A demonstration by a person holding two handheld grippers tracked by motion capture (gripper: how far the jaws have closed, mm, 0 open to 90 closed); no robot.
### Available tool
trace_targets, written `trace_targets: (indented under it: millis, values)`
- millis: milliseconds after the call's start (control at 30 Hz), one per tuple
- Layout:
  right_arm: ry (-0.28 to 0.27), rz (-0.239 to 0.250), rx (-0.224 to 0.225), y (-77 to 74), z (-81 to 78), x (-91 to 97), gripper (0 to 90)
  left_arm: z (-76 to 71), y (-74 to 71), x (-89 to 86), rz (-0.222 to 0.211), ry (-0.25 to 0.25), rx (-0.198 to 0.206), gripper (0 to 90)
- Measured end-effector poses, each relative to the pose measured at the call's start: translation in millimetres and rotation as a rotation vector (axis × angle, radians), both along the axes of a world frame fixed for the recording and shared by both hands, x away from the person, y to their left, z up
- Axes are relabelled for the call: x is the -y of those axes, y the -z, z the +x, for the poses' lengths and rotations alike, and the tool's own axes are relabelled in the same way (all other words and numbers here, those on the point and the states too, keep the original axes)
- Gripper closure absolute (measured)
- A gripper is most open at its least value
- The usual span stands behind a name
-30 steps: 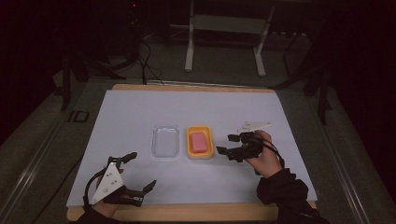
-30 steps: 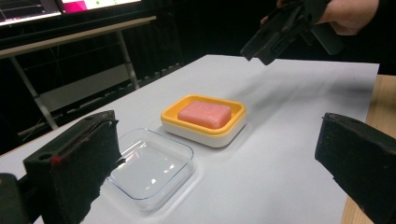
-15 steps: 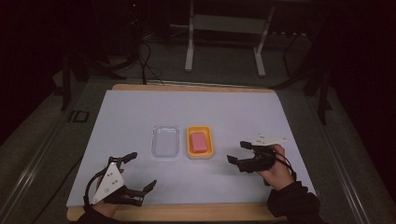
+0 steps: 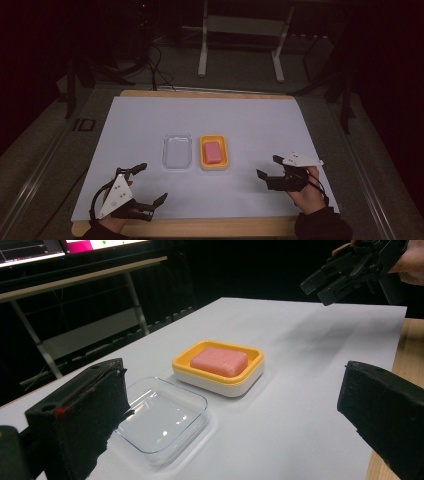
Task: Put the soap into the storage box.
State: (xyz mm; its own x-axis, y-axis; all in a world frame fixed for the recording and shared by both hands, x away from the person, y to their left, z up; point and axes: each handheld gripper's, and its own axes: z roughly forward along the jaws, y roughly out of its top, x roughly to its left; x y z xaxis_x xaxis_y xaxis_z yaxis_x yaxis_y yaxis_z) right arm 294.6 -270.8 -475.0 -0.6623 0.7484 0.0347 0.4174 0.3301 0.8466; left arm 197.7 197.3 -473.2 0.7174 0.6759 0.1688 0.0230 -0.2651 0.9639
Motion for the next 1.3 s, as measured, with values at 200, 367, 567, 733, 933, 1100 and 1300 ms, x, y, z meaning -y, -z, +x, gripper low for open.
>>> trace_targets:
  millis: [200,367,567,733,933,1100,1300]
  values:
    - [0.030,-0.005,-0.010,3.8,-10.7,12.2,17.3,-0.4,-0.1,-0.3,-0.002,0.000,0.000,0.6]
    - [0.057,0.000,-0.018,4.7,-14.9,21.2,17.3,-1.0,-0.3,-0.3,-0.003,0.001,0.001,0.6]
    - [0.082,-0.003,-0.027,7.2,-14.1,25.0,16.0,-0.6,-0.1,-0.2,-0.001,0.004,-0.001,0.6]
    - [0.096,-0.008,-0.028,10.0,-12.0,27.3,16.0,-0.8,-0.1,0.1,0.000,0.010,-0.002,0.6]
    - [0.098,0.001,-0.026,10.0,-11.8,26.7,16.4,-0.3,0.1,-0.1,0.001,0.009,-0.004,0.6]
    - [0.104,0.000,-0.040,12.4,-9.8,27.8,17.4,0.2,0.0,0.2,-0.001,0.005,-0.006,0.6]
    - [0.102,-0.006,-0.039,12.7,-10.2,27.5,17.2,0.0,0.0,0.5,0.000,0.000,-0.004,0.6]
